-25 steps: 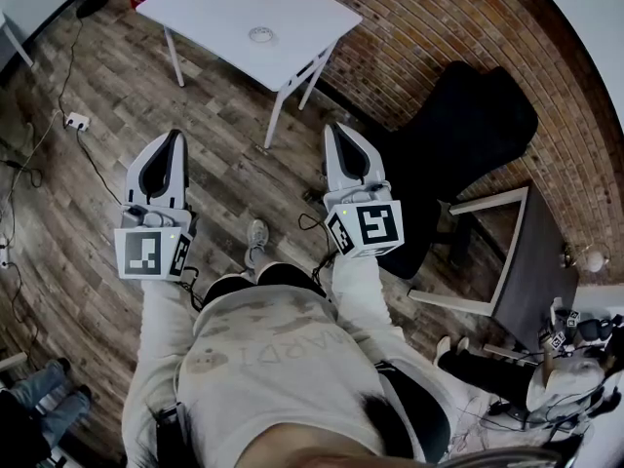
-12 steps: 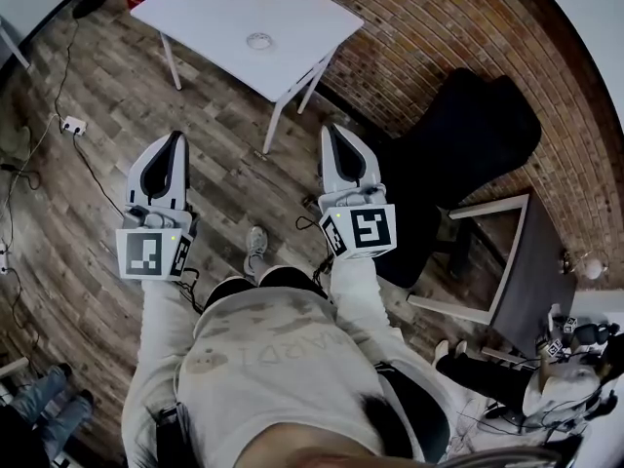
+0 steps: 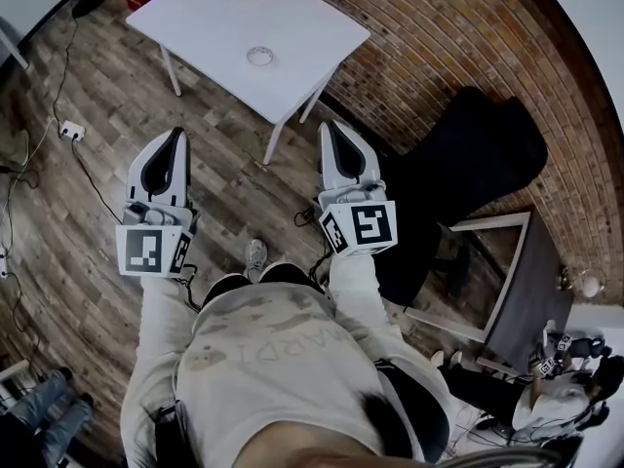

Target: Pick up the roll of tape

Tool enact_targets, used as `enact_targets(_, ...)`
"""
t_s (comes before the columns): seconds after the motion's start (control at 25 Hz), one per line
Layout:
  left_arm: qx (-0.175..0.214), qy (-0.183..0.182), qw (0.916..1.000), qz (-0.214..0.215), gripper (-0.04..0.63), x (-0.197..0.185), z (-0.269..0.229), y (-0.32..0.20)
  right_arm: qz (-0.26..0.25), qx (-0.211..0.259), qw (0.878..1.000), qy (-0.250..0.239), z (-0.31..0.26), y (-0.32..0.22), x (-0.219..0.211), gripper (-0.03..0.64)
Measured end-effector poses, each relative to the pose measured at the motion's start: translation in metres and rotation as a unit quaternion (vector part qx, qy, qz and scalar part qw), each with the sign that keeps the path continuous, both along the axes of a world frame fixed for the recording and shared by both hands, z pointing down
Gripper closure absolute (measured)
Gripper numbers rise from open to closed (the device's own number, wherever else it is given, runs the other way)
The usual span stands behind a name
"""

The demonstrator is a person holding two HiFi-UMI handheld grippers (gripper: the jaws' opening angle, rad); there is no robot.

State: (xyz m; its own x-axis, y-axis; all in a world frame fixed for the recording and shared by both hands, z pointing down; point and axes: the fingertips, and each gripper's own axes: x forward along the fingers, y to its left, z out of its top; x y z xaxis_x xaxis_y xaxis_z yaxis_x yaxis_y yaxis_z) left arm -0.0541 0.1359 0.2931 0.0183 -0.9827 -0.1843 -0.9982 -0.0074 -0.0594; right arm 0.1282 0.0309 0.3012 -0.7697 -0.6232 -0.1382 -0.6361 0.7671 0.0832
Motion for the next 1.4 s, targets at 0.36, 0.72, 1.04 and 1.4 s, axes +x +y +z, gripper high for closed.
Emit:
enact_targets(0.36, 0.002, -0.003, 0.9999, -0.009, 0.589, -0.014, -0.004, -0.064, -0.022, 0.001, 1.0, 0.005, 0.002, -0.064, -0.025, 0.606)
enact_targets(0.72, -0.003, -0.004, 0.9999, -0.014, 0.589, -0.013, -0.001, -0.101, -0.035, -0.006, 0.999, 0.001, 0.006, -0.105, -0.032, 0.606)
enact_targets(1.04, -0.009, -0.005, 0.9999, -0.012, 0.589, -0.031, 0.005, -0.14, -0.031, -0.012, 0.999, -0.001, 0.012, -0.141, -0.046, 0.606)
enact_targets(1.4, -0.019, -0.012, 0.9995, 0.023, 0.589, -0.054, 0.008, -0.215, -0.01, -0.017, 1.0, -0.006, 0.013, -0.204, -0.07, 0.606)
